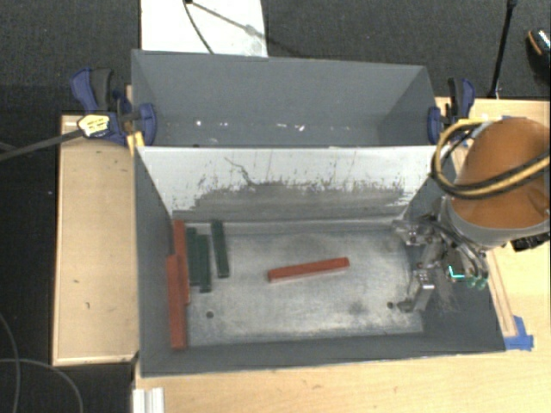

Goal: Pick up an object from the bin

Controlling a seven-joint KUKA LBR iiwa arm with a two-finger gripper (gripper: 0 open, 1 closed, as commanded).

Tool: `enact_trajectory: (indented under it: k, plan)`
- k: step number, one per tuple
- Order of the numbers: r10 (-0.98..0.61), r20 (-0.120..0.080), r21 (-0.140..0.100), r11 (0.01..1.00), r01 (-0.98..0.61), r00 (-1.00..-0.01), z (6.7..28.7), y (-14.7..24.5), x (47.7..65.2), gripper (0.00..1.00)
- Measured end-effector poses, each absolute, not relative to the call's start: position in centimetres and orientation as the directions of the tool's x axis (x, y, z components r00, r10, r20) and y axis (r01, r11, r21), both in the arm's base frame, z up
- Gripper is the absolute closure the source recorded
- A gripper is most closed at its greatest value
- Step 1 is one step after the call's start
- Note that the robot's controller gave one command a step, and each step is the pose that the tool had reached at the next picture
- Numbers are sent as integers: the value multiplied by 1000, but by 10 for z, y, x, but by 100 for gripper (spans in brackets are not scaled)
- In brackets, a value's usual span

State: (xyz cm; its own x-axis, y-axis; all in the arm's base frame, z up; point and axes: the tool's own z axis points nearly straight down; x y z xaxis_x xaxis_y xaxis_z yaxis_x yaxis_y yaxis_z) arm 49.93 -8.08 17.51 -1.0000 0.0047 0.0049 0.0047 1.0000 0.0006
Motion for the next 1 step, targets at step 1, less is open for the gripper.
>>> enact_trajectory:
  k: [1]
  plan:
    - [351,6,1,936,351,-936,68,-2,543,0]
